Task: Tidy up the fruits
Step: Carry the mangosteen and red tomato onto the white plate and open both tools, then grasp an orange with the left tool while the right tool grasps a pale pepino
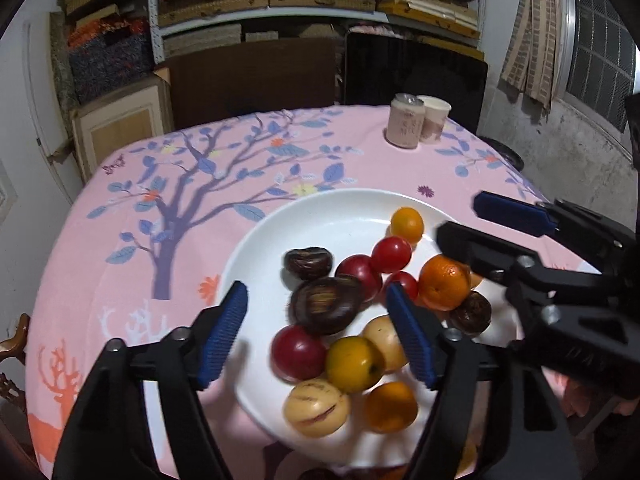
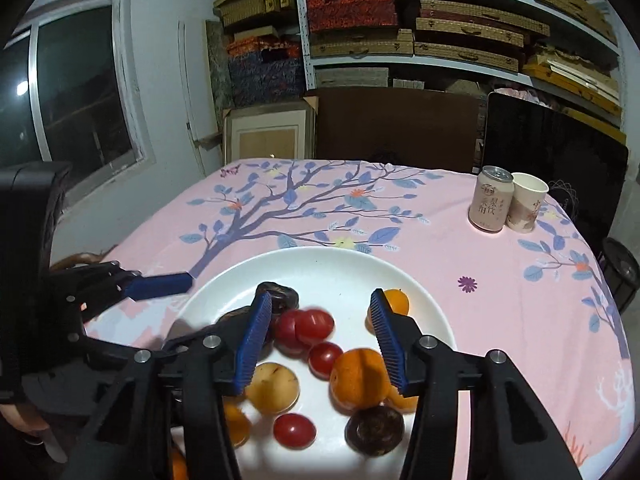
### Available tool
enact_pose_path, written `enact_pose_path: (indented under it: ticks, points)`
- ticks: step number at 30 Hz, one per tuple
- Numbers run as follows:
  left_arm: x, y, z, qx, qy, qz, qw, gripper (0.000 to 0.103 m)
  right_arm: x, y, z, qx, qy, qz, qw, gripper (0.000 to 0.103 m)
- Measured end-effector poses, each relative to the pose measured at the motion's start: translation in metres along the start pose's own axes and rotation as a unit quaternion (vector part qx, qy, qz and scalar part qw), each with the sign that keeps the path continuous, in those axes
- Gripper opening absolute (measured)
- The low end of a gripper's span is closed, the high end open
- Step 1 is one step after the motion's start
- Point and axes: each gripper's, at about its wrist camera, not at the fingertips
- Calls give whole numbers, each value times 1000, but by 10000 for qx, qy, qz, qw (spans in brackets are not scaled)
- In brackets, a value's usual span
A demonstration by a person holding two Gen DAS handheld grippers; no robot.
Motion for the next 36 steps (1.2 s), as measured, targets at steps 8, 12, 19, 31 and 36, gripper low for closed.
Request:
enact_pose_path:
  ticks: [8,12,19,31,36]
  points:
    - [-70,-35,-76,3,367,32,9993,85,-50,-2,-74,247,258,380,9986,57]
    - [-107,-56,-83,-21,120,-273,9996,85,-90,-17,-82,530,-46,583,9969,59]
    - [-136,-30,-90,-83,125,224,9996,84,-120,-45,-60,762,-507,403,9950,59]
    - [-120,9,-60,-786,-156,242,9965,69,-123,-61,-30,680,-1047,-87,9921,51]
    - [-120,9,-42,-1013,-460,52,9938,60,-126,-59,-39,736,-1040,-242,9916,50]
Point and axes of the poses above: each gripper's, at about its wrist camera, not at the fingertips, and z roughly the way its jaws point, y to its right, x to its top, and after that the axes turned 7 degrees about -z, right-handed
